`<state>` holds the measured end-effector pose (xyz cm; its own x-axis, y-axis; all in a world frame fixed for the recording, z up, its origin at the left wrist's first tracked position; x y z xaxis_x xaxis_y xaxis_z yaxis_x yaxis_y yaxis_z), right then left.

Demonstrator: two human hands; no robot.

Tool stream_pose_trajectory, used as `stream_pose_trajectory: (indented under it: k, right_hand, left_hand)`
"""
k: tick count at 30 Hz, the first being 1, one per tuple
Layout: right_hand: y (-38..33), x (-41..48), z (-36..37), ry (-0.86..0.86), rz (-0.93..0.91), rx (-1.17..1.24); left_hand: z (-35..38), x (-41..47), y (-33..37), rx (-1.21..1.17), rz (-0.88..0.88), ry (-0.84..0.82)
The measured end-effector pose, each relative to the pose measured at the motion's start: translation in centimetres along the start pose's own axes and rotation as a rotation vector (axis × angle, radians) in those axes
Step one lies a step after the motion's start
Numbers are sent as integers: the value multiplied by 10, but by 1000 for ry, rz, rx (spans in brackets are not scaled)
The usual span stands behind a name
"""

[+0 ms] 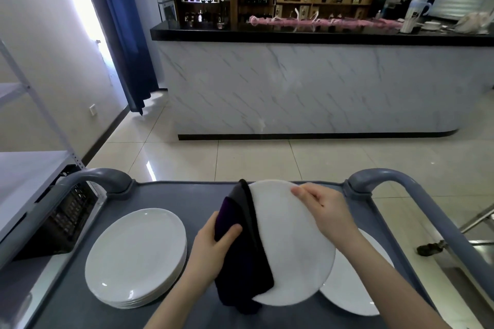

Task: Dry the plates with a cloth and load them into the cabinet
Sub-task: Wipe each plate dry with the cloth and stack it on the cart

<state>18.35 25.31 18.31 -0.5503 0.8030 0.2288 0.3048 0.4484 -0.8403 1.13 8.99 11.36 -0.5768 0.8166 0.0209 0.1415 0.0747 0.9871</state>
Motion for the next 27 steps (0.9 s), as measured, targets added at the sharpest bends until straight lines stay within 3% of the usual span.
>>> stream_pose_trajectory:
  k: [3,5,9,13,15,20,27]
  right_hand:
    - [15,-15,0,272,129,154]
    - [24,-27,10,362,209,219]
    - [26,-25,12,278,237,69]
    - [8,-20,8,257,191,-207]
    - [-6,-23,24,213,154,-222]
    - [-16,-22,67,6,469,68]
    - [-3,-32,83,107,770,552]
  left_hand:
    - [8,-13,-12,-147,-84,122]
    - [11,-14,-15,-213,-120,169]
    - [2,-7,-10,-197,-78,238]
    - [-4,-5,-4,29,77,356]
    - [1,-8,0,98,130,370]
    - [20,-24,6,241,289,261]
    - [28,-40,4,528,573,182]
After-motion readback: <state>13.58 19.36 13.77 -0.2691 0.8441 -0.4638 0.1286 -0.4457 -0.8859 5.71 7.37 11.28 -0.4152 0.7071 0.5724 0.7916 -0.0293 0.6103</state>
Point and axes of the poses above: each hand's wrist, its own x-axis towards the middle knuckle, its own z-axis out of the palm, y = z × x, the point moved 4 cm from there along x, towards the middle knuckle, and after that the axes turned 2 degrees about z, right-handed, at the moved point
